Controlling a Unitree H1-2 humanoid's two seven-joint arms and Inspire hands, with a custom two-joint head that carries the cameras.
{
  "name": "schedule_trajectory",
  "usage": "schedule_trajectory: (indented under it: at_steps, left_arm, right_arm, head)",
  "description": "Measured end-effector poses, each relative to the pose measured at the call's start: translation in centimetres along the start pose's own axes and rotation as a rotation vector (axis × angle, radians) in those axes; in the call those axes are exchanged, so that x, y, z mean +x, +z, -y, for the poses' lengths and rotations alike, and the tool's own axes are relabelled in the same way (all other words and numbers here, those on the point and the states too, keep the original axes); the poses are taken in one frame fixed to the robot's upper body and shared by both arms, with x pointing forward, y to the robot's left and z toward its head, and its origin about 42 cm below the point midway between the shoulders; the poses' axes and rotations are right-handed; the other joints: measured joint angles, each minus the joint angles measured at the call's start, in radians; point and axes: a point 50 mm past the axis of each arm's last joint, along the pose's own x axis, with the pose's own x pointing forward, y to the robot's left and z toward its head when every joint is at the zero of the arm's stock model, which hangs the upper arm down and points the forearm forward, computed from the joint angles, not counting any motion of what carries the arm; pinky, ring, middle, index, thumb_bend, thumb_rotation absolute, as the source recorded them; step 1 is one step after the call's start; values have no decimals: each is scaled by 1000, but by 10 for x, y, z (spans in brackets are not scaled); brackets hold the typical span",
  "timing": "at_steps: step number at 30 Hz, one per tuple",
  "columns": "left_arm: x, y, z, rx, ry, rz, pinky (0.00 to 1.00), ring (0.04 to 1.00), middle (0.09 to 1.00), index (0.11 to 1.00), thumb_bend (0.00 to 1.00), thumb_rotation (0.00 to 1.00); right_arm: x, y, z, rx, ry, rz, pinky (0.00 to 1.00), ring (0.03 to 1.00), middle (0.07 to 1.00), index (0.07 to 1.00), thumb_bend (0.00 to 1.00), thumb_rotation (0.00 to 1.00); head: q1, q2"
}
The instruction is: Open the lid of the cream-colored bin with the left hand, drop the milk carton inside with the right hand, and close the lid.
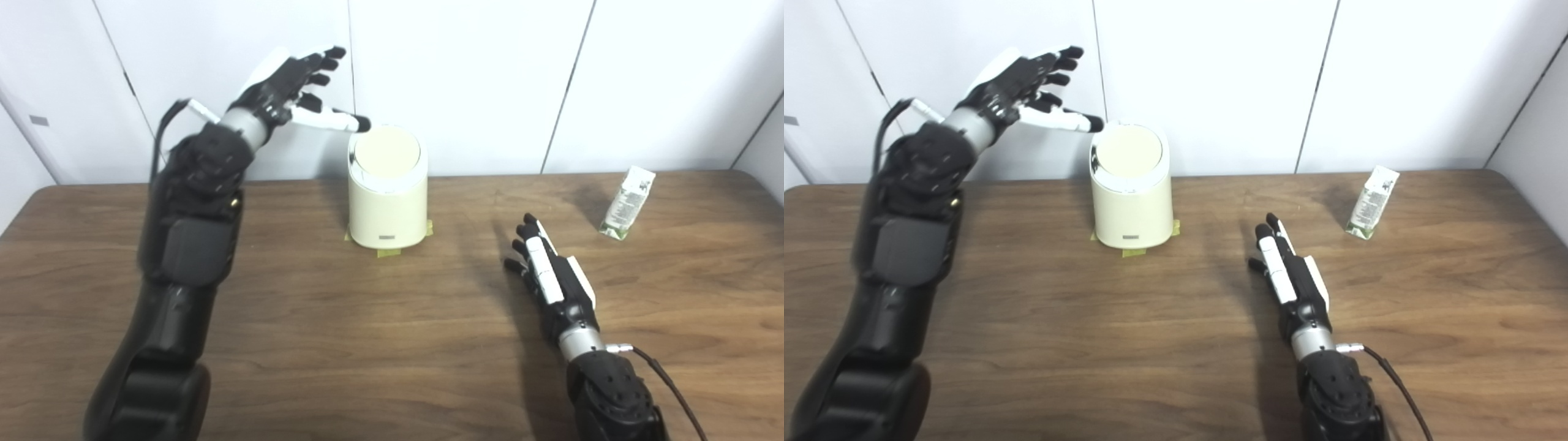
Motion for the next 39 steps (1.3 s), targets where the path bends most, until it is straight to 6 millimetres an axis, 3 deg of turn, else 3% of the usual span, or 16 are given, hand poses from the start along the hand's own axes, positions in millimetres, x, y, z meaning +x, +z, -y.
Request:
schedule_trajectory:
  at_steps: [12,16,29,39]
  left_arm:
    - [48,18,15,157,-140,-99,868,925,939,927,834,146]
    - [60,19,25,252,-166,-104,776,905,929,894,872,94]
    - [63,24,37,461,-173,-45,800,929,941,868,915,32]
    - [63,29,42,570,-182,-10,820,936,970,873,889,26]
  right_arm:
    - [1,-3,-5,21,11,14,860,959,970,984,552,916]
    - [1,-5,-6,32,17,18,865,968,972,988,543,915]
    - [2,-6,-10,55,26,26,815,941,962,987,558,920]
    - [1,-6,-12,59,23,27,804,933,958,980,562,911]
  head:
    - [2,3]
    - [5,0]
    - [11,-6]
    - [8,-3]
